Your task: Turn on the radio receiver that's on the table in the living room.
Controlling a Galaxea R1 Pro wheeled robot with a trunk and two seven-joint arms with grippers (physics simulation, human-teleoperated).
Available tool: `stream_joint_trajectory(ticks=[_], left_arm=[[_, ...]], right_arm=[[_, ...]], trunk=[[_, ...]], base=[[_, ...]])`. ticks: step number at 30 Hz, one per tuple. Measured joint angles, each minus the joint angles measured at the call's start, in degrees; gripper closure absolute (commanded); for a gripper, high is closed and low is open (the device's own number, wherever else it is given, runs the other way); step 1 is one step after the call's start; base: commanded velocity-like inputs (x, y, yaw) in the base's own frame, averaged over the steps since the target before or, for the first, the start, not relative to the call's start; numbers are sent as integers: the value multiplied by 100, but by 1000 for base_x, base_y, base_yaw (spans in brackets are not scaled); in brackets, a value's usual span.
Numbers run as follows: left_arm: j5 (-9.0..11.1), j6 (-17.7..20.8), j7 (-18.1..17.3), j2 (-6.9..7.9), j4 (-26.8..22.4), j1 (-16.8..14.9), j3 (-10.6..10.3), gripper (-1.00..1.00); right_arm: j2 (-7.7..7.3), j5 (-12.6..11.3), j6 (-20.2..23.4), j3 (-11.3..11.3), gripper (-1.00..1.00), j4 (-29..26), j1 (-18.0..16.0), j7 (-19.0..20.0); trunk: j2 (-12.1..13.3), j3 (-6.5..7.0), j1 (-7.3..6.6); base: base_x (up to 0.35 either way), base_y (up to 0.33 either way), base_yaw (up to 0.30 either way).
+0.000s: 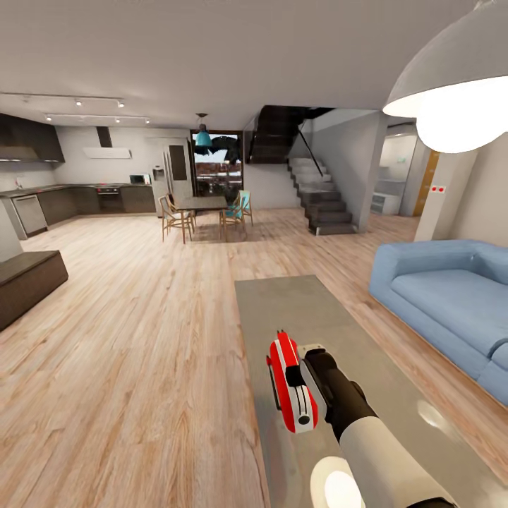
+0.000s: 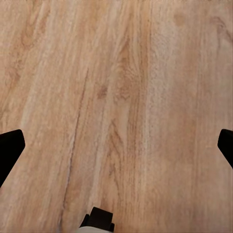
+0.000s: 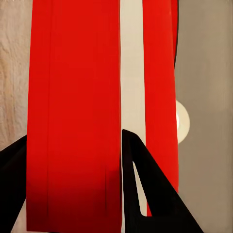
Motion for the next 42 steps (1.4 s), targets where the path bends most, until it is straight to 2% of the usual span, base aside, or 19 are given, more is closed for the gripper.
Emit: stream_joint_trajectory(ticks=[38, 42], left_arm=[[0, 0, -1, 0, 0, 0, 0, -100], [0, 0, -4, 0, 0, 0, 0, -100]], right_arm=[[0, 8, -1, 9, 100, -9, 0, 7], [0, 6, -2, 18, 100, -8, 1, 7]], trunk=[[1525, 683, -835], [1527, 683, -836]], base=[[0, 0, 0], [0, 0, 0]])
